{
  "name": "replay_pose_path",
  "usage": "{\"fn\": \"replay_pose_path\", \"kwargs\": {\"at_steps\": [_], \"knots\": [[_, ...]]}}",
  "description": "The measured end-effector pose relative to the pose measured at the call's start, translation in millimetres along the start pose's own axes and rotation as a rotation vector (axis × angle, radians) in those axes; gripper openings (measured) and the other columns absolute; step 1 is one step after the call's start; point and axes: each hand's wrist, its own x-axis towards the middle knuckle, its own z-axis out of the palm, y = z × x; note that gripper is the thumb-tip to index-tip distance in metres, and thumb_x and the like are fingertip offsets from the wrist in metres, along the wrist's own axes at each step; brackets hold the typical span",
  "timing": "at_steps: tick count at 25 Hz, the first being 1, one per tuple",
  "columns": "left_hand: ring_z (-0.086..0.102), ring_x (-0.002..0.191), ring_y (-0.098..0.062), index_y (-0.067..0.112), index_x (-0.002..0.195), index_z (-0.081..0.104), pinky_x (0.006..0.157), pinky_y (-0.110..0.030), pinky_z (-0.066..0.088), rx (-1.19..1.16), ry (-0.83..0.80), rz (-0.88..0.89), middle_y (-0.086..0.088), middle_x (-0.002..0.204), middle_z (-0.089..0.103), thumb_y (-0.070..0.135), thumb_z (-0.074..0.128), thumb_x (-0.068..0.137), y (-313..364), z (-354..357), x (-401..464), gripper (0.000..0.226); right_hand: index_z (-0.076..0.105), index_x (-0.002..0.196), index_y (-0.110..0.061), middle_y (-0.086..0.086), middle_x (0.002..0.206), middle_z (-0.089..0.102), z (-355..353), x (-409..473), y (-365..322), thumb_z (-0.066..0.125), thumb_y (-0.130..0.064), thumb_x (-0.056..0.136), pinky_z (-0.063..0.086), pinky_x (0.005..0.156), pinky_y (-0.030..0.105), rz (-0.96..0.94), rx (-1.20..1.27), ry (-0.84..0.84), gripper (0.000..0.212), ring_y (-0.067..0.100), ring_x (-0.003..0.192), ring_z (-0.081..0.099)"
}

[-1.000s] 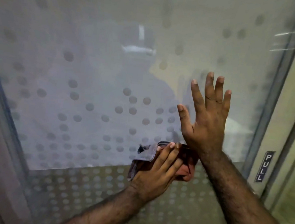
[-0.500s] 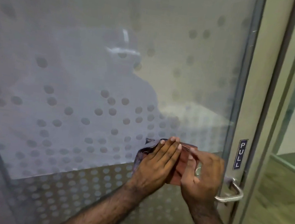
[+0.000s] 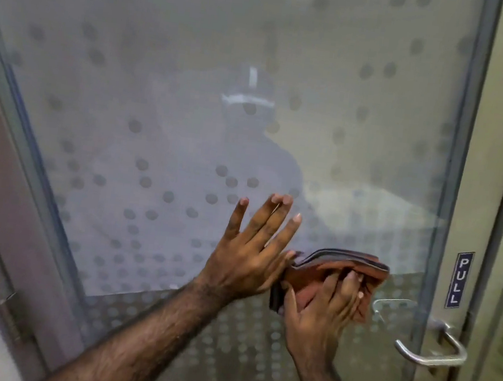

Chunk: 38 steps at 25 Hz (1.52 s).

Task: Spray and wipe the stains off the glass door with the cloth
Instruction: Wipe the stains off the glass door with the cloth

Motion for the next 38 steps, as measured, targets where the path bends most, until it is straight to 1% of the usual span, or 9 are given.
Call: {"fn": "replay_pose_path", "kwargs": {"at_steps": [5, 10, 18, 24, 27, 31, 33, 36, 38], "knots": [[0.027, 0.159, -0.041, 0.006, 0.16, 0.044, 0.128, -0.067, 0.007, 0.157, 0.013, -0.047, -0.025, 0.168, 0.032, 0.046, 0.057, 0.107, -86, -20, 27, 0.068, 0.01, 0.169, 0.007, 0.027, 0.179, 0.012, 11, 13, -7, 0.053, -0.092, 0.085, 0.008, 0.136, 0.061, 0.089, 0.127, 0.075, 0.136, 0.043, 0.169, 0.009], [0.021, 0.161, -0.046, 0.011, 0.166, 0.032, 0.126, -0.072, 0.002, 0.268, -0.019, -0.219, -0.028, 0.172, 0.024, 0.059, 0.047, 0.107, -117, -20, 37, 0.078, 0.01, 0.172, 0.001, 0.019, 0.182, 0.004, 13, 37, -5, 0.059, -0.056, 0.094, 0.003, 0.137, 0.06, 0.077, 0.15, 0.078, 0.108, 0.039, 0.17, 0.0], [0.014, 0.164, -0.045, 0.015, 0.169, 0.025, 0.127, -0.073, 0.003, 0.273, -0.101, -0.242, -0.028, 0.174, 0.017, 0.068, 0.039, 0.106, -117, -20, 42, 0.084, 0.016, 0.171, 0.002, 0.02, 0.18, 0.019, 6, 92, -74, 0.021, -0.053, 0.115, 0.019, 0.136, 0.061, 0.02, -0.02, 0.225, 0.078, 0.039, 0.169, 0.013], [0.014, 0.163, -0.046, 0.014, 0.17, 0.022, 0.126, -0.074, 0.005, 0.27, -0.121, -0.235, -0.029, 0.174, 0.015, 0.067, 0.037, 0.107, -117, -23, 42, 0.084, 0.029, 0.171, -0.008, 0.009, 0.184, 0.009, 57, -8, -36, 0.068, -0.03, 0.093, -0.003, 0.137, 0.055, -0.42, -0.006, -0.107, 0.09, 0.034, 0.171, 0.003], [0.014, 0.163, -0.047, 0.014, 0.17, 0.02, 0.126, -0.074, 0.006, 0.271, -0.126, -0.235, -0.029, 0.174, 0.016, 0.067, 0.036, 0.107, -117, -23, 42, 0.084, 0.034, 0.169, -0.011, 0.013, 0.18, 0.026, 48, -15, -6, 0.082, -0.016, 0.083, 0.009, 0.136, 0.062, -0.39, 0.104, -0.117, 0.099, 0.037, 0.169, 0.016], [0.014, 0.163, -0.047, 0.014, 0.17, 0.019, 0.127, -0.073, 0.007, 0.263, -0.139, -0.243, -0.03, 0.174, 0.015, 0.067, 0.035, 0.107, -115, -24, 42, 0.084, 0.031, 0.167, 0.002, 0.025, 0.176, 0.027, 20, 22, 2, 0.07, -0.013, 0.095, 0.013, 0.135, 0.065, -0.335, -0.075, 0.061, 0.083, 0.042, 0.167, 0.016], [0.013, 0.163, -0.047, 0.013, 0.17, 0.017, 0.127, -0.073, 0.007, 0.257, -0.148, -0.246, -0.029, 0.174, 0.014, 0.067, 0.033, 0.108, -114, -24, 43, 0.084, 0.026, 0.167, 0.006, 0.025, 0.179, 0.017, 12, 49, -8, 0.049, -0.025, 0.109, 0.017, 0.134, 0.067, -0.194, -0.148, 0.112, 0.07, 0.044, 0.168, 0.011], [0.013, 0.164, -0.047, 0.011, 0.17, 0.016, 0.128, -0.072, 0.006, 0.249, -0.15, -0.241, -0.029, 0.174, 0.014, 0.065, 0.031, 0.109, -112, -24, 42, 0.083, 0.01, 0.17, 0.002, 0.02, 0.181, 0.016, 4, 78, -49, 0.052, -0.038, 0.112, 0.021, 0.134, 0.063, 0.003, -0.063, 0.179, 0.083, 0.041, 0.168, 0.014], [0.013, 0.164, -0.046, 0.01, 0.17, 0.016, 0.129, -0.071, 0.006, 0.252, -0.158, -0.234, -0.029, 0.175, 0.014, 0.065, 0.029, 0.109, -112, -24, 41, 0.083, 0.014, 0.17, 0.002, 0.019, 0.18, 0.02, 5, 81, -78, 0.048, -0.041, 0.112, 0.021, 0.135, 0.062, -0.028, -0.01, 0.175, 0.08, 0.04, 0.168, 0.017]]}}
